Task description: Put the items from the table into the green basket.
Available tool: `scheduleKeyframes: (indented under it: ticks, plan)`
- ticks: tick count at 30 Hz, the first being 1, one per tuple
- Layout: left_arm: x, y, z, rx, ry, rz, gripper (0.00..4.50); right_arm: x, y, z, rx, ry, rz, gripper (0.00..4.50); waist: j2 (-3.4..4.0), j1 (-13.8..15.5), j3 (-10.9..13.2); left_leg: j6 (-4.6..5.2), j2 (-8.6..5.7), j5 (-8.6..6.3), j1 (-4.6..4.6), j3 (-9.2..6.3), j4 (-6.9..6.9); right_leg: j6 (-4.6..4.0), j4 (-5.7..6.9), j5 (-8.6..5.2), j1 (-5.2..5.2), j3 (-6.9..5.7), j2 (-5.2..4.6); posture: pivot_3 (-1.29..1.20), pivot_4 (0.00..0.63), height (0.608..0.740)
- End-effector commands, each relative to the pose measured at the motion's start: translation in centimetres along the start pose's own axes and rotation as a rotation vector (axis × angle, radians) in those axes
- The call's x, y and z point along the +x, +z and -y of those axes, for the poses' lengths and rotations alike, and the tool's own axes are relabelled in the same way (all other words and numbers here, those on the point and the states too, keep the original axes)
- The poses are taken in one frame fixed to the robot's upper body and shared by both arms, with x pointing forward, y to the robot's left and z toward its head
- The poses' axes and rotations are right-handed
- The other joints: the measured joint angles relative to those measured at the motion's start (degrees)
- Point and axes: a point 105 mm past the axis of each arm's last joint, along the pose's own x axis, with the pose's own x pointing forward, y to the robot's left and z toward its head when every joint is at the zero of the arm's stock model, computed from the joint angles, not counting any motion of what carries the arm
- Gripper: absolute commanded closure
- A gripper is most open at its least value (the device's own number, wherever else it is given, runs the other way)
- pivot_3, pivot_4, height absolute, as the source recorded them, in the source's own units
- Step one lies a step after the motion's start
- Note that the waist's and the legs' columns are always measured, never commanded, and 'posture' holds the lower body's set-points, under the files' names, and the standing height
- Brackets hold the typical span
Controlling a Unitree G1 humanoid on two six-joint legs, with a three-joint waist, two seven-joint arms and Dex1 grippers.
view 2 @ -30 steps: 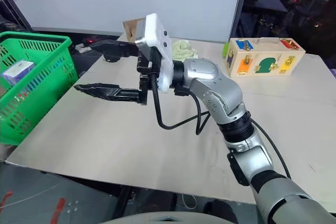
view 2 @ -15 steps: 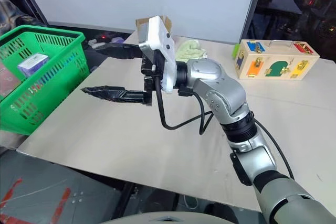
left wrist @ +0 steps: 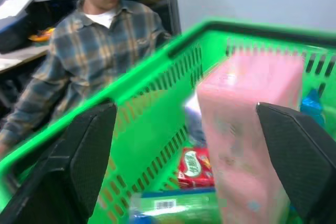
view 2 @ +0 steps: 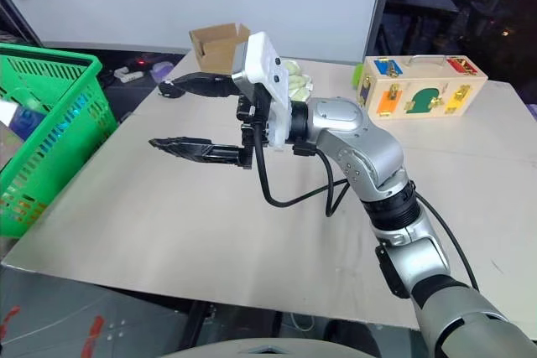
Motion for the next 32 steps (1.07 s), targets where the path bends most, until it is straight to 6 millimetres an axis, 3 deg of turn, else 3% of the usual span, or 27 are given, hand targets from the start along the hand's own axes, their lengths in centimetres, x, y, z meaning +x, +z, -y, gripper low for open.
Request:
scheduleKeyframes:
  ticks: [1, 4, 8, 12, 14, 16, 18, 21, 24, 26, 32]
  plan:
    - [-2.8, 5.9, 4.7, -0.120, -0.222, 0.225, 0.07, -0.9, 0.5, 0.2, -0.034, -0.037, 0.002, 0.05, -0.10, -0.2, -0.1, 0.00, 0.04, 0.00, -0.01, -0.02, 0.00, 0.00, -0.04, 0.01, 0.01, 0.01, 0.01, 0.36, 0.000, 0.740]
    - [-5.3, 6.6, 9.4, -0.213, -0.390, 0.236, 0.07, -2.7, -0.8, 1.0, -0.030, -0.120, -0.063, 0.05, -0.21, 0.0, -0.1, 0.00, 0.03, 0.00, 0.01, -0.28, 0.04, -0.01, 0.01, 0.01, 0.06, 0.16, -0.15, 0.35, 0.000, 0.740]
    - [-8.0, 5.4, 16.9, -0.267, -0.630, 0.159, 0.07, -6.1, -2.9, 2.1, -0.040, -0.279, -0.182, 0.05, 0.09, 0.5, -0.3, 0.02, -0.12, 0.01, 0.11, -0.25, 0.07, 0.00, 0.06, 0.02, 0.12, 0.25, -0.26, 0.32, 0.000, 0.740]
    - [-9.8, 3.3, 21.7, -0.303, -0.783, 0.058, 0.07, -9.4, -4.1, 2.4, -0.035, -0.420, -0.272, 0.05, 0.19, 0.4, -0.4, 0.05, -0.25, 0.03, 0.12, -0.15, 0.12, 0.00, 0.08, 0.02, 0.19, 0.17, -0.18, 0.25, 0.000, 0.740]
    - [-10.3, 2.4, 23.0, -0.349, -0.826, 0.010, 0.07, -10.9, -4.7, 1.9, -0.035, -0.459, -0.324, 0.05, 0.28, 0.1, -0.5, 0.06, -0.30, 0.03, 0.13, -0.03, 0.16, 0.00, 0.06, 0.02, 0.19, 0.13, 0.25, 0.20, 0.000, 0.740]
    - [-11.7, 0.5, 24.7, -0.268, -0.917, -0.066, 0.07, -13.9, -5.7, 0.9, -0.024, -0.527, -0.417, 0.05, 0.31, -0.9, -0.5, 0.07, -0.29, 0.03, 0.11, -0.04, 0.16, -0.01, 0.04, 0.01, 0.19, 0.24, 0.30, 0.17, 0.000, 0.740]
    - [-12.6, -1.2, 25.5, -0.227, -0.949, -0.127, 0.07, -17.1, -6.7, -0.1, -0.006, -0.620, -0.521, 0.05, 0.42, -1.8, -0.5, 0.14, -0.30, -0.01, 0.09, -0.02, 0.14, 0.00, -0.04, -0.01, 0.21, 0.34, 0.32, 0.13, 0.000, 0.740]
    - [-13.2, -2.8, 26.1, -0.215, -0.932, -0.184, 0.07, -20.0, -7.6, -1.0, 0.013, -0.763, -0.615, 0.05, 0.53, -3.8, -0.5, 0.17, -0.32, -0.02, 0.10, 0.01, 0.15, 0.01, -0.05, -0.01, 0.21, 0.42, 0.33, 0.09, 0.000, 0.740]
    - [-14.1, -3.4, 26.9, -0.198, -0.949, -0.206, 0.07, -21.4, -8.0, -2.1, 0.035, -0.851, -0.648, 0.05, 0.72, -6.2, -0.5, 0.18, -0.30, -0.02, 0.32, 0.01, 0.17, 0.00, -0.01, -0.02, 0.31, 0.76, 0.57, 0.06, 0.000, 0.740]
    - [-14.1, -3.6, 26.7, -0.203, -0.941, -0.213, 0.07, -22.2, -8.3, -3.0, 0.051, -0.887, -0.668, 0.05, 0.92, -7.8, -0.3, 0.17, -0.25, -0.03, 1.06, -0.02, 0.13, -0.07, -0.09, -0.19, 1.06, 0.84, 0.68, 0.04, 0.000, 0.740]
    - [-14.8, -3.8, 26.5, -0.171, -0.984, -0.240, 0.07, -24.0, -8.7, -4.7, 0.085, -0.954, -0.712, 0.05, 1.06, -10.8, -0.2, 0.17, -0.27, -0.02, 1.71, -0.02, 0.12, -0.01, -0.01, -0.33, 1.35, 1.20, 0.97, 0.01, 0.003, 0.740]
